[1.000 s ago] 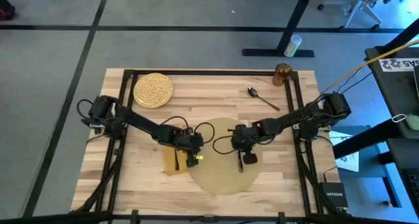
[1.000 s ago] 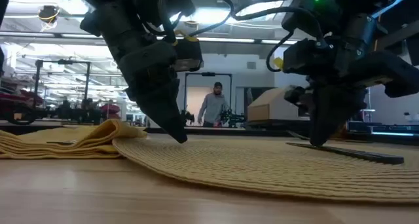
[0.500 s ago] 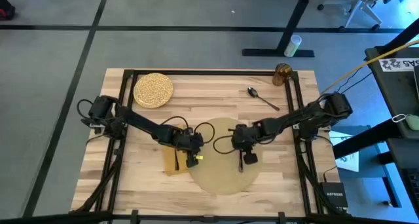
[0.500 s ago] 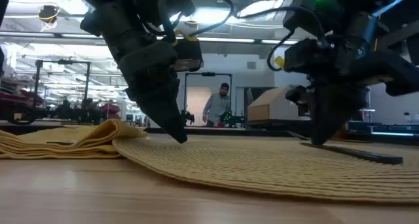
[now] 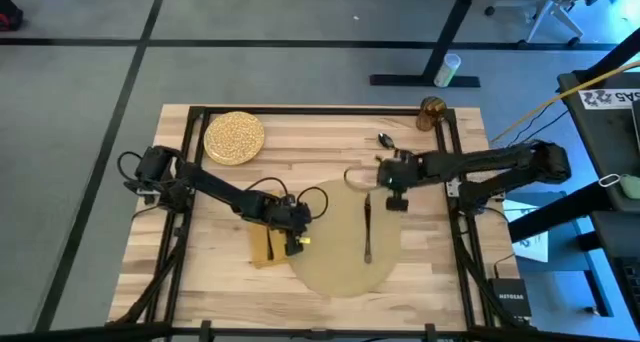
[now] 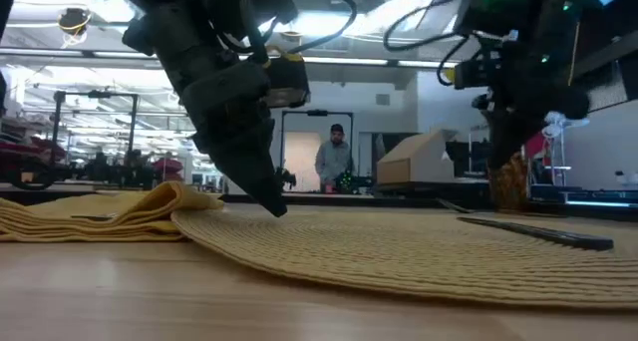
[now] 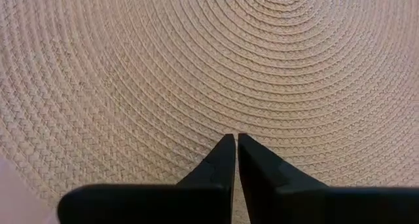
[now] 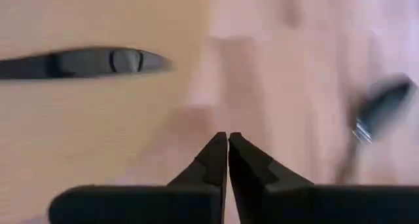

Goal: Set table place
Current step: Put the black spoon on the yellow placemat to the right of the black table knife

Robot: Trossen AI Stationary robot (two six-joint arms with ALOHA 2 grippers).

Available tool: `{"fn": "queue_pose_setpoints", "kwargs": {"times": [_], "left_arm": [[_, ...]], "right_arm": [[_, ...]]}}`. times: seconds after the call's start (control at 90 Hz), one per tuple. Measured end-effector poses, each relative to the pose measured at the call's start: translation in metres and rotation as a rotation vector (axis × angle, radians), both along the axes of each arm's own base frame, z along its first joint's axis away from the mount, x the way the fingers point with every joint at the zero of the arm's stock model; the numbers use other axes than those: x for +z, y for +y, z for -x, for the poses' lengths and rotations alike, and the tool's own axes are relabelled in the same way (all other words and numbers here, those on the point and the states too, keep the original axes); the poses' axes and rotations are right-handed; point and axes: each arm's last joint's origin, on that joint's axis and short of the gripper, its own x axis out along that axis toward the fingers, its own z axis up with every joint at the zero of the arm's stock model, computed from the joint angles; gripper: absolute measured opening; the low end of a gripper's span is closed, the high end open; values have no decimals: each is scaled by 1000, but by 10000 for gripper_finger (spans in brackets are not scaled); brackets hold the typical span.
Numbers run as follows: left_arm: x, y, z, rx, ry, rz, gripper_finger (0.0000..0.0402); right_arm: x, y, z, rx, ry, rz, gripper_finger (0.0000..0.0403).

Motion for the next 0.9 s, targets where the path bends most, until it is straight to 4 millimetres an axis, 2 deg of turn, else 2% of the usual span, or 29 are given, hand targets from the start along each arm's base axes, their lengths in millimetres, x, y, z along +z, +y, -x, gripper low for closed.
{"fn": "queue_pose_setpoints", "kwargs": {"times": [0.167, 0.344, 0.567, 0.9], "left_arm": [[0, 0, 0, -5, 0, -4, 1], [0, 0, 0, -6, 1, -4, 1], [0, 0, 0, -6, 2, -5, 1], [0, 0, 1, -13, 7, -11, 1]], "right_arm": [[-3, -38, 16, -107, 25, 29, 11], [-4, -72, 24, -114, -69, -6, 51], [-14, -101, 39, -104, -69, -57, 95], [-45, -131, 44, -149, -12, -121, 101]]}}
